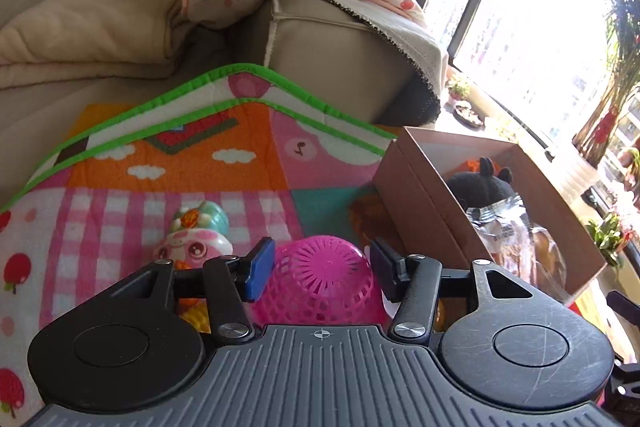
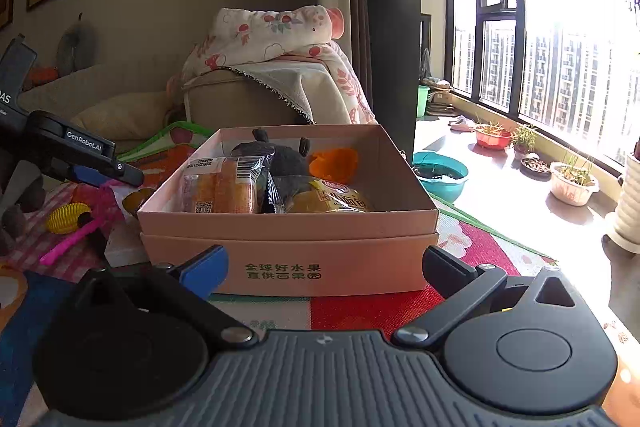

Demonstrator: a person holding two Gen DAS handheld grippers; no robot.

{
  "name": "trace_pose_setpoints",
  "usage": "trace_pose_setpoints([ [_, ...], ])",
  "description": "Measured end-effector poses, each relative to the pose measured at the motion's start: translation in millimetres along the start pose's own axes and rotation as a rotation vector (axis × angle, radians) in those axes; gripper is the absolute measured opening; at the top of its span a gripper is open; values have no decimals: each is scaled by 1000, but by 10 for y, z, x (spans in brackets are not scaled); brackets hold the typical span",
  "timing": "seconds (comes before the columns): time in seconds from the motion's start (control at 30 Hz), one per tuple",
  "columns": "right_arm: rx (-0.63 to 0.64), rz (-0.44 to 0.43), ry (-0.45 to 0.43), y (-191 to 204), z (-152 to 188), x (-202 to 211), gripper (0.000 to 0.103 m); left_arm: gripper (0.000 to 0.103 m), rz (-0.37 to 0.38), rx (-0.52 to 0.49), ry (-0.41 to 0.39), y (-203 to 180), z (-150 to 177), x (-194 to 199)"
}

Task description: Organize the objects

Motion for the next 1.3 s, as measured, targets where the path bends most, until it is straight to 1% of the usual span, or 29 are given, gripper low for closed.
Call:
trace_pose_setpoints([
  [0.07,1,7,-2,1,0,1,103,55,22,38,-76,41,132,320],
  [0.17,1,19,1,-3,-5,-11,103,55,12,50,-164,62,355,683],
  [0.23,1,26,13,-4,-3,-34,103,55,4,35,-160,44,492,789],
  [0.33,4,42,34,-1,2,-73,103,55,-72,32,-98,57,672,790],
  [0.43,3,64,40,-12,9,-83,103,55,-83,117,-104,160,775,794],
  [0.5,-2,77,31,-26,9,-67,103,55,-106,168,-109,220,808,783],
  [0.53,-3,80,26,-30,9,-58,103,55,-120,180,-110,237,817,773],
  [0.63,-2,78,16,-35,8,-42,103,55,-117,185,-107,231,800,722],
  [0.77,-11,73,4,-46,3,-26,103,56,-67,165,-93,149,733,573],
  [0.83,-15,71,-3,-53,0,-16,103,54,-9,139,-64,53,730,524],
  [0.9,-17,70,-1,-55,-2,-18,103,54,77,70,-42,-125,742,541],
  [0.93,-18,70,1,-58,-1,-18,103,54,94,24,-52,-199,734,585],
  [0.97,-19,70,0,-60,-1,-15,103,54,91,-15,-74,-234,718,648],
  [1.03,-23,66,-10,-68,-4,5,103,55,59,-67,-129,-197,642,773],
  [1.13,-28,63,-27,-71,-9,37,103,54,-64,-85,-195,58,431,885],
  [1.17,-29,61,-32,-72,-11,47,103,54,-103,-90,-206,144,351,893],
  [1.23,-29,58,-38,-71,-11,61,103,54,-148,-113,-197,244,203,843],
  [1.3,-30,57,-39,-67,-14,61,103,54,-164,-136,-153,290,39,667],
])
Point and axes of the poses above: each gripper's, at about its wrist camera, not at the fingertips, and x roughly against the way its jaws point, y to its left, z to its underside, the point moved 5 cm from there along -x, roughly the way its jaws point, and after that the axes turned 2 degrees about -z, right-handed, at the moved point
